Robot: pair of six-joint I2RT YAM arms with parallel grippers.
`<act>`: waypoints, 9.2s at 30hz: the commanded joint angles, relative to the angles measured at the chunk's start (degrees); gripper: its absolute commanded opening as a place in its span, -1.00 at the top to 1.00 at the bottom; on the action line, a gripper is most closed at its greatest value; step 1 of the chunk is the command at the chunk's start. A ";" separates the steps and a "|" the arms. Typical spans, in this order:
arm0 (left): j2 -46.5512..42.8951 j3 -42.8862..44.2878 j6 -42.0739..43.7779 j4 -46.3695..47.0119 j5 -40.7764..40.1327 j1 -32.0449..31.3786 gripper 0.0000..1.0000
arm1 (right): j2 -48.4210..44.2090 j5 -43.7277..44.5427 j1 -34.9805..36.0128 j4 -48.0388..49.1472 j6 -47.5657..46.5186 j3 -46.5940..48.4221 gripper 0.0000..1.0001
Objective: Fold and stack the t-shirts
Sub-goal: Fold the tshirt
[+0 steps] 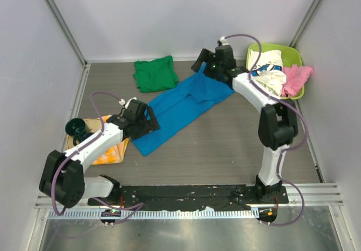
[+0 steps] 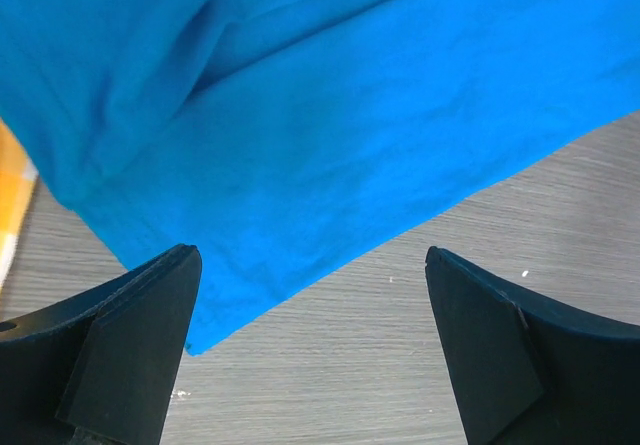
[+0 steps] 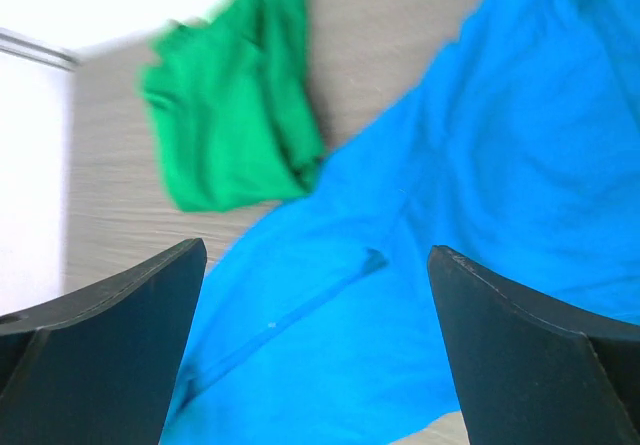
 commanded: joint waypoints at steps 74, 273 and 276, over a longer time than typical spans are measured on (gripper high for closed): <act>-27.99 15.48 -5.26 -20.99 -21.73 -32.13 -0.99 | -14.62 -10.30 -0.74 5.41 0.46 -18.78 -0.99; 15.50 13.63 -2.10 12.84 6.91 -9.54 0.89 | -42.92 16.50 13.42 -0.47 8.28 -48.74 0.99; 17.79 15.39 -1.40 12.84 8.48 -8.13 0.89 | -40.37 15.00 11.92 0.49 8.19 -47.51 0.99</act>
